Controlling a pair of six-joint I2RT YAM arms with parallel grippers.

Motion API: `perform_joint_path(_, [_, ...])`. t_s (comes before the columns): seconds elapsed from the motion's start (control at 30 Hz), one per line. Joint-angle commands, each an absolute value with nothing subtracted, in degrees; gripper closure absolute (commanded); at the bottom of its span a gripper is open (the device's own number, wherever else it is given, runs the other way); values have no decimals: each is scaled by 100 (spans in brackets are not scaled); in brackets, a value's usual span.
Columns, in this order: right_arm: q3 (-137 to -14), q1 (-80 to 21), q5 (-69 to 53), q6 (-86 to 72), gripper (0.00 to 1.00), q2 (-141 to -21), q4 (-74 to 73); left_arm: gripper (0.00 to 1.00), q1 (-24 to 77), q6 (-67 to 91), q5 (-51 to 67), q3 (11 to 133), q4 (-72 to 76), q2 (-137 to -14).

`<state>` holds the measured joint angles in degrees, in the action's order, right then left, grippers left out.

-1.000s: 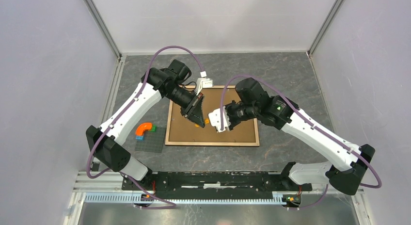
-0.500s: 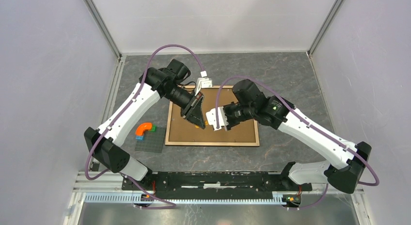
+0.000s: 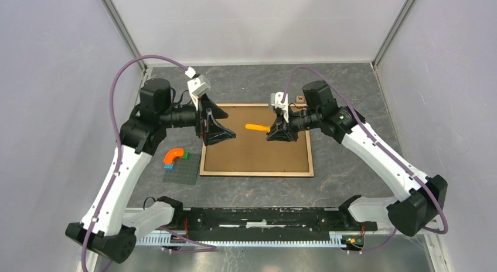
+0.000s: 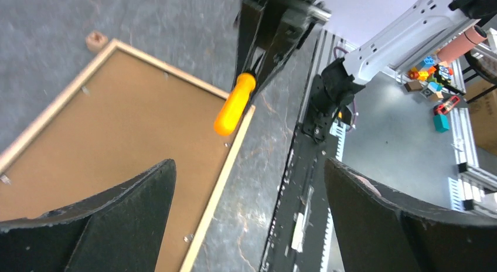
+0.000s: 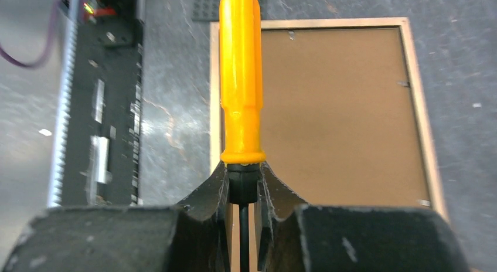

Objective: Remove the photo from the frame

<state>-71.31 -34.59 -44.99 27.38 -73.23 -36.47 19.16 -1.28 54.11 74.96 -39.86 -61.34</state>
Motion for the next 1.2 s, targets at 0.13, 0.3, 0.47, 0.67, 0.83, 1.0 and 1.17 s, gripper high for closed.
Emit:
perform_joint_path(0.13, [-6727,-3322,-6325,1064,100,-7347,-2671,0,2330,397,5434,7253,-2723,-6310])
perform_joint_path(0.3, [-6572,-3322,-6600,461,100,-7356,-2103,11,2899,656,5248,7243,-2746,-6568])
perform_joint_path(0.47, [-6423,-3320,-6883,13,100,-7391,-1712,16,3209,607,5295,7238,-2663,-6661])
perform_joint_path(0.67, [-6156,-3321,-7113,-843,100,-7379,-992,32,3368,457,5358,7260,-2661,-6783])
perform_joint_path(0.83, [-6032,-3316,-7183,-1251,100,-7370,-611,46,3401,439,5458,7251,-2657,-6821])
perform_joint_path(1.0, [-5985,-3320,-7256,-1538,100,-7408,-322,46,3454,439,5448,7183,-2656,-6821])
perform_joint_path(1.17, [-5968,-3322,-7282,-1587,100,-7436,-289,53,3475,605,5453,7163,-2492,-6849])
